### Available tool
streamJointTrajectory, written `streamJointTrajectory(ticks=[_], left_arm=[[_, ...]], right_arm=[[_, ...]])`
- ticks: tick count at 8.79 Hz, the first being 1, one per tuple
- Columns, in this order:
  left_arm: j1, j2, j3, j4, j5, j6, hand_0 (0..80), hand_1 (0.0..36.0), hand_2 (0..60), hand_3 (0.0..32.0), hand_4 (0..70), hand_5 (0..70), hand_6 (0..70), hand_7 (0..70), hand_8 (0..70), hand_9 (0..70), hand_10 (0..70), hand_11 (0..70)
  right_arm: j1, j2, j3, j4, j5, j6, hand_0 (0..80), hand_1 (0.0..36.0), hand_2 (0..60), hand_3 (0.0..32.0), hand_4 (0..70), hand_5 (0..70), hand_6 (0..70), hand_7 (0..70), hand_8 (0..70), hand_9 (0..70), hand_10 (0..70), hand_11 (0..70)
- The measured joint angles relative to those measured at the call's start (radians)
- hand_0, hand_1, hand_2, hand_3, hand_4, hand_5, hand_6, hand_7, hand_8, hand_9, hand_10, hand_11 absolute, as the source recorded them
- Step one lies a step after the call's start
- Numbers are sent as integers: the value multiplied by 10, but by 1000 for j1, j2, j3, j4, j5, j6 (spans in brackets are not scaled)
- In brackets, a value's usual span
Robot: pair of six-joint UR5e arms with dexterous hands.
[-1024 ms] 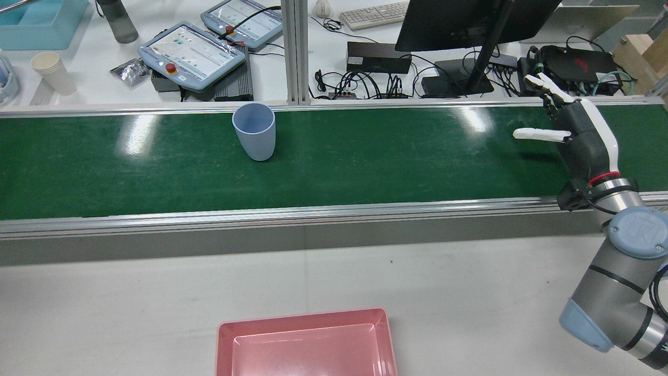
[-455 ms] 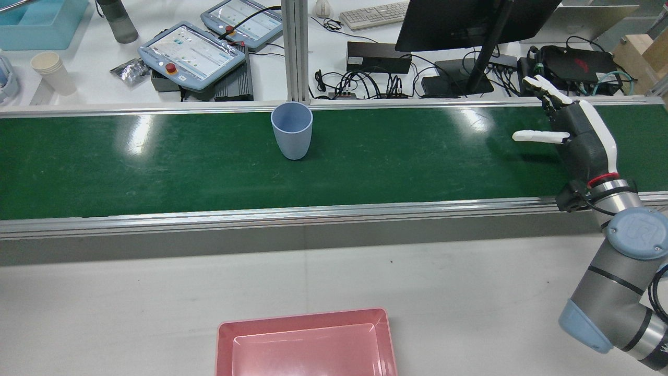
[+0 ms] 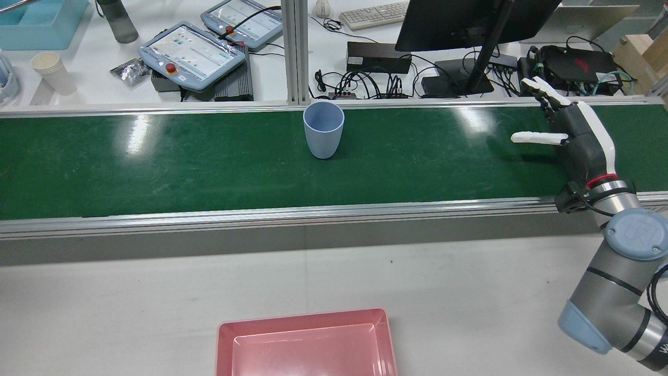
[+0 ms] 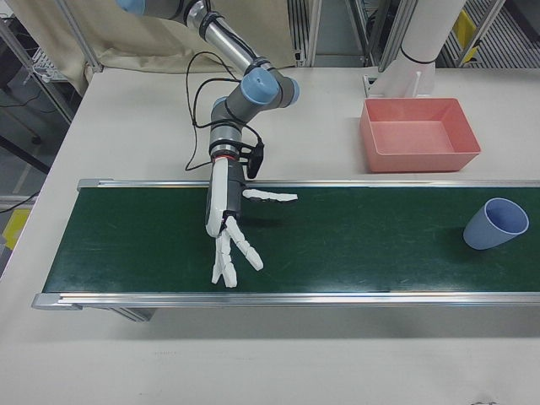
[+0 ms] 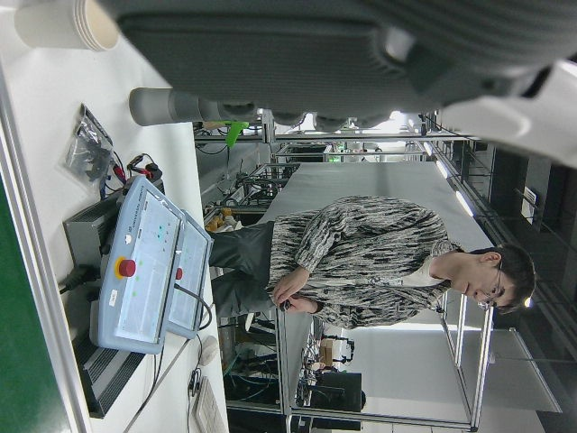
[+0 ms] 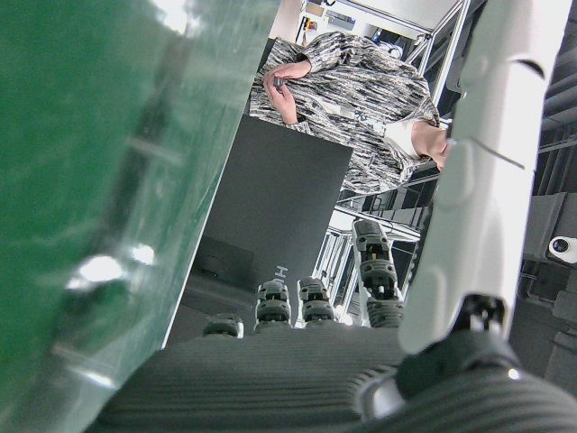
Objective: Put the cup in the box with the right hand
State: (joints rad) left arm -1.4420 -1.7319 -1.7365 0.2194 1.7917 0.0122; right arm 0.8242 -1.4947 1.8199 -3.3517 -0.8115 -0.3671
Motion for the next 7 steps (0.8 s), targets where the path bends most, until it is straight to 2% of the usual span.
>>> streamJointTrajectory(ticks=[7], left_arm=[[0,0,1,0,0,0,0,0,0,0,0,0,0,0,0,0,0,0]], right_arm=[[-2,4,-8,-1,0,0,553,208,0,22,0,73,39,132,65,87,0,18]])
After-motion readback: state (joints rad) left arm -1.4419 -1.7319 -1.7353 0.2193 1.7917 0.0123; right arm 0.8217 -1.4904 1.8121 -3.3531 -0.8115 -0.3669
